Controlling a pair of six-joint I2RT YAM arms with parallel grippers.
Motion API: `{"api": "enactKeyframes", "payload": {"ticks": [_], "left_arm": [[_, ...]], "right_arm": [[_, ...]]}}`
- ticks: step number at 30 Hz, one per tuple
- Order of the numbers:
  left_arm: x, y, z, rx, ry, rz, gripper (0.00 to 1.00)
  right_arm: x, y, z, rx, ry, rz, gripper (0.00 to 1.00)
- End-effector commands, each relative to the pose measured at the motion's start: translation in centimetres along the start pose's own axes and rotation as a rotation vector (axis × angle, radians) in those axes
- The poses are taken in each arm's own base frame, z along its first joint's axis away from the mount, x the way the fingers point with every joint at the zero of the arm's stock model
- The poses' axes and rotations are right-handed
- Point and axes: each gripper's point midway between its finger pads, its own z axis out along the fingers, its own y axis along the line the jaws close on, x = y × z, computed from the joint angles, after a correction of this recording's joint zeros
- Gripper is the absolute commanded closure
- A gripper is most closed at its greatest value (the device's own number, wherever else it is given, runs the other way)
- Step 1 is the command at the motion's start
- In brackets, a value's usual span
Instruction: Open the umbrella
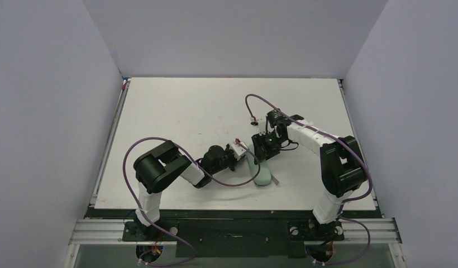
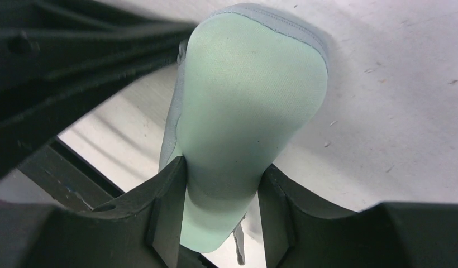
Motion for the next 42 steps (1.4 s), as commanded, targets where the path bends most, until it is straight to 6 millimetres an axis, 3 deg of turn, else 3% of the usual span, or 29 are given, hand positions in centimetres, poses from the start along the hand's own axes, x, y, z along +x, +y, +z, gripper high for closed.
{"api": "enactKeyframes", "payload": {"ticks": [1, 6, 11, 13, 18, 23, 28, 32, 35, 37, 42], "left_arm": [[0.0, 4.1, -0.3, -0.144, 0.008, -0.025, 1.0], [0.3, 5.0, -1.1, -0.198, 0.01, -0.024, 1.0], [0.7, 4.4, -2.5, -0.17, -0.007, 0.026, 1.0], [0.6, 3.1, -2.9, -0.114, -0.018, 0.052, 1.0], [0.7, -0.9, -4.0, 0.002, -0.033, 0.108, 1.0], [0.7, -3.4, -4.3, 0.05, -0.029, 0.106, 1.0], [0.6, -5.1, -4.0, 0.06, -0.01, 0.094, 1.0], [0.3, -6.0, -3.6, 0.069, -0.002, 0.078, 1.0], [0.2, -6.9, -3.3, 0.086, -0.003, 0.078, 1.0], [0.2, -7.2, -3.2, 0.093, -0.006, 0.08, 1.0], [0.0, -7.9, -2.8, 0.107, -0.009, 0.084, 1.0]], "right_arm": [[5.0, -0.1, -0.5, -0.006, 0.193, -0.069, 0.92], [5.8, 0.0, -1.1, -0.054, 0.259, -0.199, 0.9], [4.5, -0.8, -1.8, -0.039, 0.301, -0.32, 0.86], [2.8, -1.3, -2.0, 0.0, 0.28, -0.348, 0.82], [-3.4, -2.3, -3.6, 0.117, 0.138, -0.354, 0.54], [-6.5, -2.4, -6.2, 0.187, 0.019, -0.277, 0.37], [-6.1, -3.8, -9.5, 0.298, -0.079, -0.03, 0.36], [-3.0, -6.0, -11.1, 0.367, -0.107, 0.245, 0.34], [0.4, -5.8, -9.8, 0.322, -0.055, 0.362, 0.33], [0.6, -4.6, -8.8, 0.254, -0.075, 0.398, 0.33], [-2.4, -2.4, -6.3, 0.133, -0.218, 0.533, 0.28]]}}
